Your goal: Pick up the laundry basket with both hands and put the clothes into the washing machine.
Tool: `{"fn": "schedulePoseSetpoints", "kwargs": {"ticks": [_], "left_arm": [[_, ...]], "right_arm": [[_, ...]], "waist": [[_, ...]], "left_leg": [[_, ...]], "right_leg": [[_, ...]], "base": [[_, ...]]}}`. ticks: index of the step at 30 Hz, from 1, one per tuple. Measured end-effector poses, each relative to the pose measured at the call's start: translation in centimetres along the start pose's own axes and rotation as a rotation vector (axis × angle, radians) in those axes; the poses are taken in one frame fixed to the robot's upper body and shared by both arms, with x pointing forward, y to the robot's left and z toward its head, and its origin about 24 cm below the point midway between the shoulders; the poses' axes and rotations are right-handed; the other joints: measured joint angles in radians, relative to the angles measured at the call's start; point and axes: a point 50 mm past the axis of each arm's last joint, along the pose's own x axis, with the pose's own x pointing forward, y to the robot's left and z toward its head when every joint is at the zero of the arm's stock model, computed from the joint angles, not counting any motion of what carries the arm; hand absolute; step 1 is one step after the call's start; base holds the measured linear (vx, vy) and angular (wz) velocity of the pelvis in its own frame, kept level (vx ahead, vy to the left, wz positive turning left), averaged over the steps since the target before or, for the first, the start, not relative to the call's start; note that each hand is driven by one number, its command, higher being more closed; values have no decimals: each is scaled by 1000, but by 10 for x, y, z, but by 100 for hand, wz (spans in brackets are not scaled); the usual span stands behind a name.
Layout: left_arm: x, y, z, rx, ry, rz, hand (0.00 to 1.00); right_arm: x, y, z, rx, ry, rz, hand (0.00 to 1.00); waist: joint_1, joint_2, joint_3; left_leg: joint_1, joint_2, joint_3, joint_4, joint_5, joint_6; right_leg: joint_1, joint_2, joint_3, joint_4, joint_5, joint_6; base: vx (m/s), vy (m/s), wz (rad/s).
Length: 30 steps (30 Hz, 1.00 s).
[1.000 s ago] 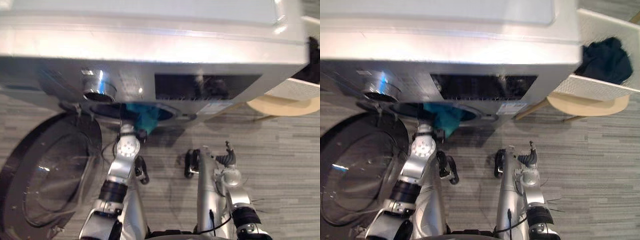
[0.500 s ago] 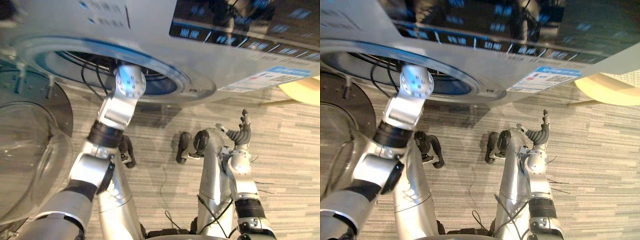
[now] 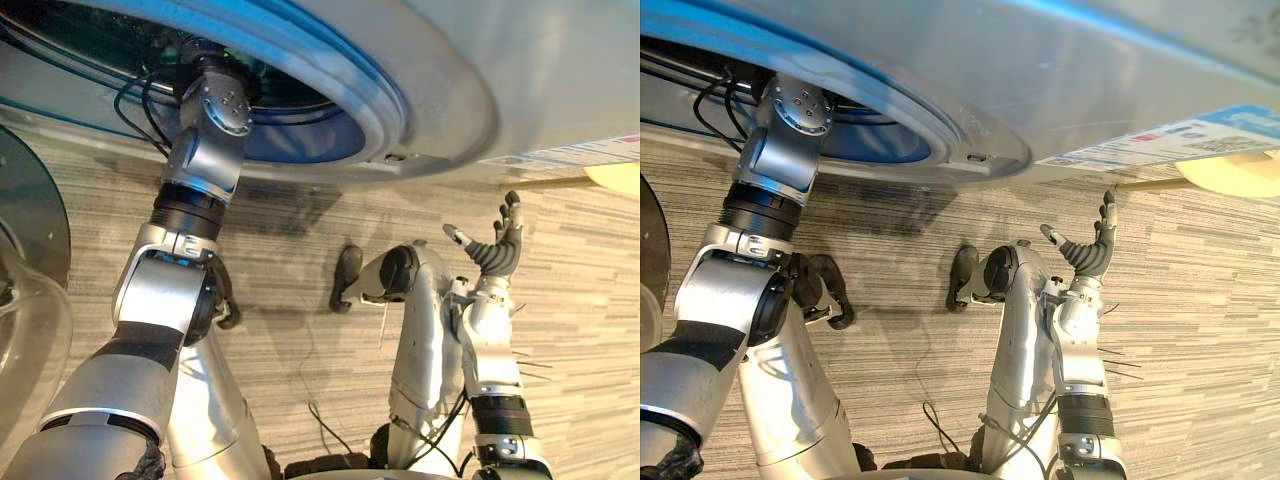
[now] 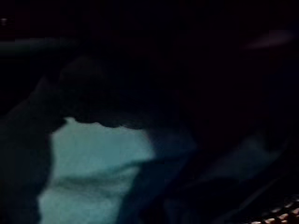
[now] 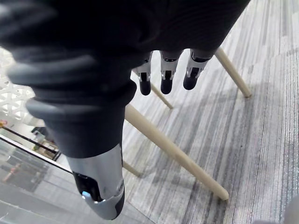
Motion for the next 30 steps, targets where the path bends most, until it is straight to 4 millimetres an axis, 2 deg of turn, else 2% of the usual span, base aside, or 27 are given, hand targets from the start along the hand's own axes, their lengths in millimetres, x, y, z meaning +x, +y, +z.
{"fn": "schedulePoseSetpoints", "kwargs": {"ticks": [8, 14, 15, 17, 19, 21, 24, 26, 28, 29, 30], "left_arm": [[2, -3, -3, 20, 26, -44, 0], [-6, -3, 10, -31, -30, -9, 0], [-12, -2, 9, -42, -42, 11, 0], [-17, -4, 1, -37, -28, 4, 0], [-22, -7, -8, -32, -2, -10, 0], [-28, -11, -20, -21, 26, -43, 0], [-46, -23, -35, -23, 57, -109, 0], [-62, -31, -49, -34, 81, -143, 0], [-95, -43, -78, -66, 178, -201, 0], [-123, -52, -97, -88, 262, -251, 0], [-137, -55, -108, -103, 315, -276, 0]], "right_arm": [[2, -9, -9, -6, 36, 4, 0], [-2, -8, -25, -23, 108, 25, 0], [-6, -5, -32, -39, 143, 51, 0], [-9, -3, -40, -68, 179, 75, 0], [-13, -3, -50, -86, 229, 78, 0], [-17, -4, -59, -90, 278, 71, 0], [-26, -4, -78, -116, 377, 92, 0], [-33, -4, -88, -126, 440, 99, 0], [-42, -3, -101, -141, 520, 107, 0], [-48, -2, -106, -147, 562, 112, 0], [-51, -2, -108, -150, 578, 112, 0]], "waist": [[29, 2, 1], [52, 4, 2], [76, 5, 2], [92, 9, 0], [103, 13, -2], [104, 28, -18], [104, 46, -79], [105, 56, -90], [112, 66, -98], [125, 68, -99], [132, 69, -100]], "left_leg": [[-7, -28, -35, -8, 18, -21], [47, -59, -50, -73, 35, -49], [82, -59, -50, -106, 40, -57], [117, -59, -51, -143, 49, -62], [144, -60, -52, -173, 54, -65], [163, -66, -57, -206, 64, -66], [194, -76, -55, -255, 73, -69], [245, -75, -52, -289, 75, -71], [328, -70, -40, -347, 78, -75], [395, -56, -25, -389, 78, -76], [432, -53, -17, -414, 80, -78]], "right_leg": [[22, -31, -40, 10, -24, -21], [96, -51, -73, -26, -46, -33], [130, -50, -82, -53, -48, -34], [171, -49, -97, -85, -49, -37], [204, -48, -110, -113, -49, -37], [238, -49, -128, -147, -49, -37], [276, -48, -145, -195, -49, -36], [328, -47, -154, -230, -48, -36], [407, -42, -160, -287, -46, -31], [467, -29, -161, -329, -41, -30], [498, -26, -162, -353, -37, -30]], "base": [[31, -22, 10], [51, -32, 22], [65, -37, 11], [67, -39, 13], [63, -35, 13], [61, -28, 18], [80, -25, 14], [80, -23, 10], [69, -29, 5], [59, -29, -4], [100, -56, -3]]}}
